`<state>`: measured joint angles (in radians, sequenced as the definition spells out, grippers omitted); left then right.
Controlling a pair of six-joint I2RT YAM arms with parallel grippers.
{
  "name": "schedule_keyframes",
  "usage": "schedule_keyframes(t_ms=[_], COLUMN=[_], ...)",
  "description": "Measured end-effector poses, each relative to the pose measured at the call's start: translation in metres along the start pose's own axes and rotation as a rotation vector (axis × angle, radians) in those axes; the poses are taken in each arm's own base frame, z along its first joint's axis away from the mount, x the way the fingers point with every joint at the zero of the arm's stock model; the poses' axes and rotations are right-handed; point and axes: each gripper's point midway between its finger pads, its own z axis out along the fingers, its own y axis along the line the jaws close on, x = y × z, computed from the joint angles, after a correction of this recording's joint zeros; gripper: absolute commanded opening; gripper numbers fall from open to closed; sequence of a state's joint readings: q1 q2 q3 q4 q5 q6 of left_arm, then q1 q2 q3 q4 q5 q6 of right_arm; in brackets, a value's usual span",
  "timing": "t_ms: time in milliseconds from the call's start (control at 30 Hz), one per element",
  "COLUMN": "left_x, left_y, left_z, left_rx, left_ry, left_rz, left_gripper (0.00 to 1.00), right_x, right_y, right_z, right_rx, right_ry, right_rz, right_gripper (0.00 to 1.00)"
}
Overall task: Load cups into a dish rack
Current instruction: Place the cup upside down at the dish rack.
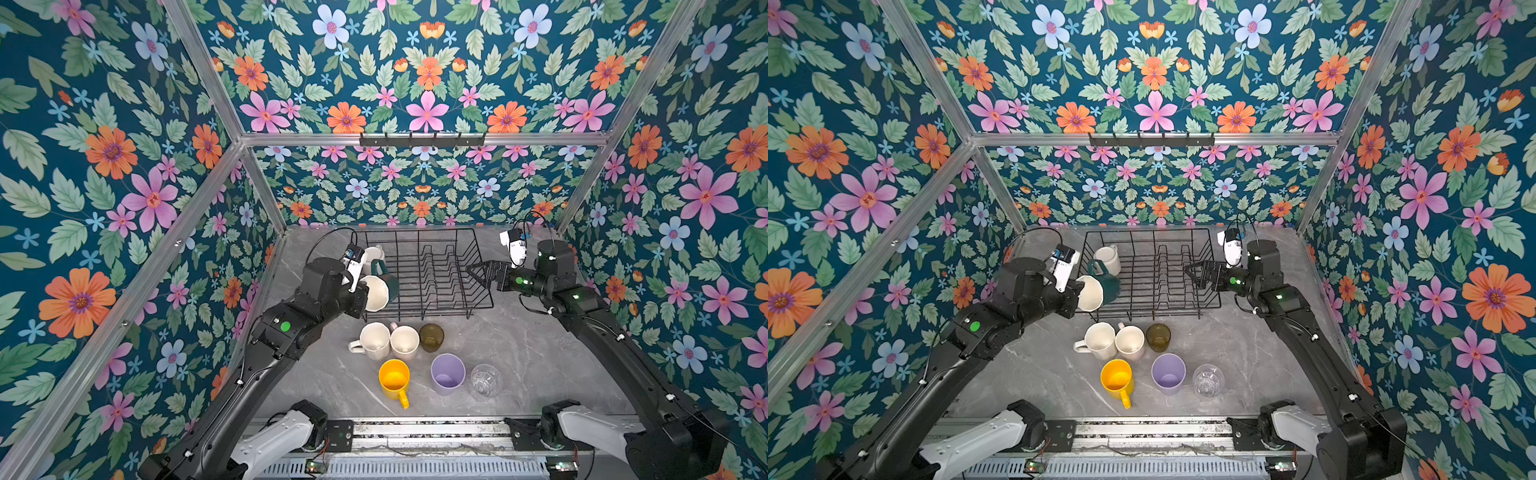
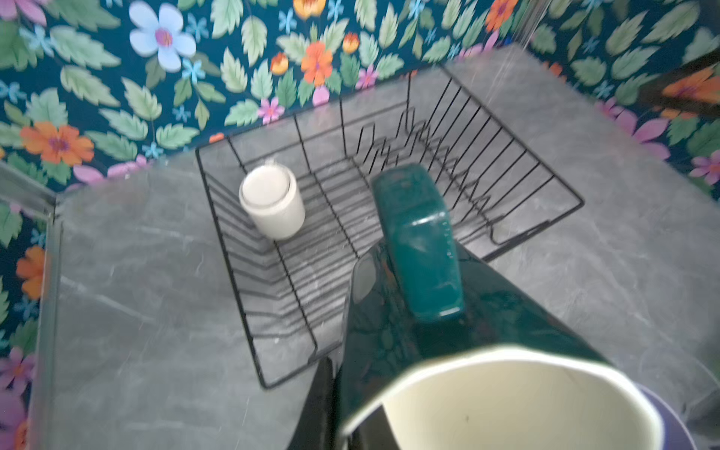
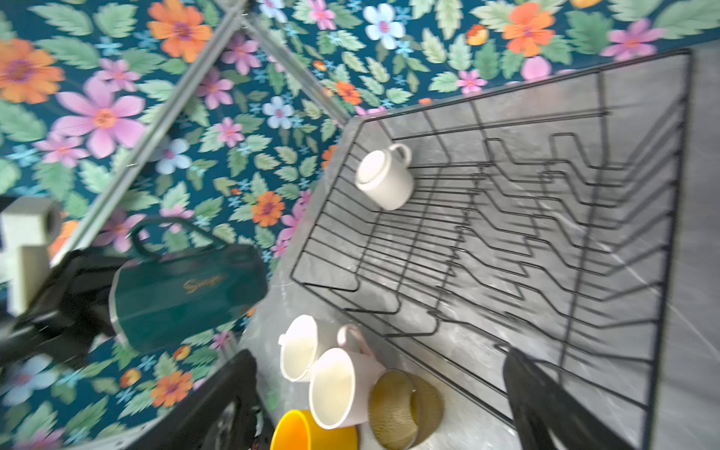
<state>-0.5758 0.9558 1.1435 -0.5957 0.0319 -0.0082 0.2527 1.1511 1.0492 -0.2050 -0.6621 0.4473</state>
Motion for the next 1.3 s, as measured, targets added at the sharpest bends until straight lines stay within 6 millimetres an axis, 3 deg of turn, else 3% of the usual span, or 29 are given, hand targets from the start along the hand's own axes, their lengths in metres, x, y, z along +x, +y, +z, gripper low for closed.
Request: schedule_keyframes(t_ms=[233, 433, 667, 900, 1300], left_x=[-0.037, -0.057, -0.061, -0.064, -0.059], left_y=[-0.02, -0.03, -0.009, -0.034, -0.049], left_z=[0.028, 0.055, 0.067, 0.064, 0.069], left_rx=[0.12, 0.245, 0.372, 0.61, 0.822], left_ry=[-0.191, -0.224, -0.268, -0.294, -0.287], left_rz=[0.062, 0.044, -0.11, -0.152, -0.229], left_gripper=[0.0, 0.0, 0.0, 0.0, 0.0], right_x=[-0.005, -0.007, -0.012, -0.024, -0.033], right_y=[0.041, 0.052, 0.058, 0.059, 0.061], right_z=[0.004, 0.011, 0.013, 0.019, 0.031], right_rx=[-0.259, -0.377, -0.434, -0.45, -0.499], right_ry=[0.023, 0.052, 0.04, 0.017, 0.019], right_rz=[-0.047, -0.063, -0.105, -0.15, -0.153], right_gripper=[0.97, 0.96, 0.96, 0.96, 0.95])
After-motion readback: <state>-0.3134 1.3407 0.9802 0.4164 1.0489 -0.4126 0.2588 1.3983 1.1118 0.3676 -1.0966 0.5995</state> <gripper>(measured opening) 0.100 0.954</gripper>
